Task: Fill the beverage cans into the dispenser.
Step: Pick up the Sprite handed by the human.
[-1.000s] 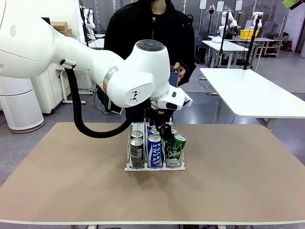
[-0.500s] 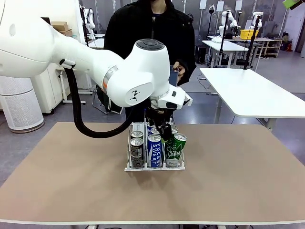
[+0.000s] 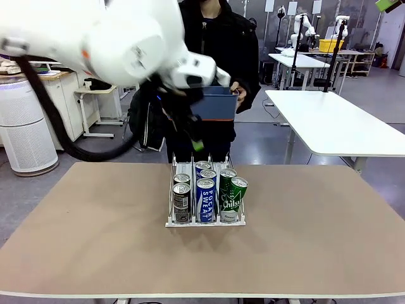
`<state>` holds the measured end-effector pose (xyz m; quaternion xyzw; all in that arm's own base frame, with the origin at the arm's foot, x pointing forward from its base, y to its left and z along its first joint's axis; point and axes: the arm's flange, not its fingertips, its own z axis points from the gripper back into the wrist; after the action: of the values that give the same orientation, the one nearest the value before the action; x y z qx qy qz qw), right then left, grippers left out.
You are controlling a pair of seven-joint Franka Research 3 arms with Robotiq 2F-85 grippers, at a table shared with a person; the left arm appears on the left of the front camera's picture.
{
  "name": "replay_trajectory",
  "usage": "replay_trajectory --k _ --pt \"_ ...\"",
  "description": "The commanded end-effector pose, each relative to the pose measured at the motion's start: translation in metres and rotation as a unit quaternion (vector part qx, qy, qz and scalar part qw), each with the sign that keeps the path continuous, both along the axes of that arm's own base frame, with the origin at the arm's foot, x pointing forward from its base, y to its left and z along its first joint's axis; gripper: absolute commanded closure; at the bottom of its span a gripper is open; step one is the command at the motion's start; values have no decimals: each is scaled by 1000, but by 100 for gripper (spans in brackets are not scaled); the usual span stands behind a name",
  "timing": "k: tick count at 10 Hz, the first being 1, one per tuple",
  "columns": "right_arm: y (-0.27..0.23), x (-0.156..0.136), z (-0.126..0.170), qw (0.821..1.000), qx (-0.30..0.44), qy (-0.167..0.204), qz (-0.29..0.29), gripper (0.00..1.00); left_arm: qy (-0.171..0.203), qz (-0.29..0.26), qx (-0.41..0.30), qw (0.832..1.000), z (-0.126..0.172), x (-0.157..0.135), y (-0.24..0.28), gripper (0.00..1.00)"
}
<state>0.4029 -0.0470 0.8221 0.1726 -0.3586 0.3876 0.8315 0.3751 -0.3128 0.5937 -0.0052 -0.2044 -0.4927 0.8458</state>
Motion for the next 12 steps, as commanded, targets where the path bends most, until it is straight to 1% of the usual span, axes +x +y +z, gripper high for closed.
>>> replay_trajectory --k 1,2,4,5,6,8,9,10,12 --pt "0 0 -1 1000 1 0 1 0 1 -55 -33 998 33 4 66 0" --pt "0 0 -1 1000 1 0 1 0 3 -77 -52 996 53 5 88 0" --pt "0 0 -1 1000 1 0 1 0 -8 -128 -90 988 98 7 127 0" --pt "0 0 -1 1000 1 0 1 0 -27 -136 -110 984 119 4 143 0" --pt "0 0 -1 1000 1 0 1 0 -41 -118 -127 984 139 0 160 0" --pt "0 0 -1 1000 1 0 1 0 -64 -62 -159 983 159 -2 188 0" --pt "0 0 -1 1000 1 0 1 0 -73 -37 -158 984 165 -3 194 0" --pt "0 0 -1 1000 1 0 1 0 -66 -89 -139 984 162 -3 182 0" --pt "0 0 -1 1000 1 0 1 0 -66 -89 -139 984 162 -3 182 0"
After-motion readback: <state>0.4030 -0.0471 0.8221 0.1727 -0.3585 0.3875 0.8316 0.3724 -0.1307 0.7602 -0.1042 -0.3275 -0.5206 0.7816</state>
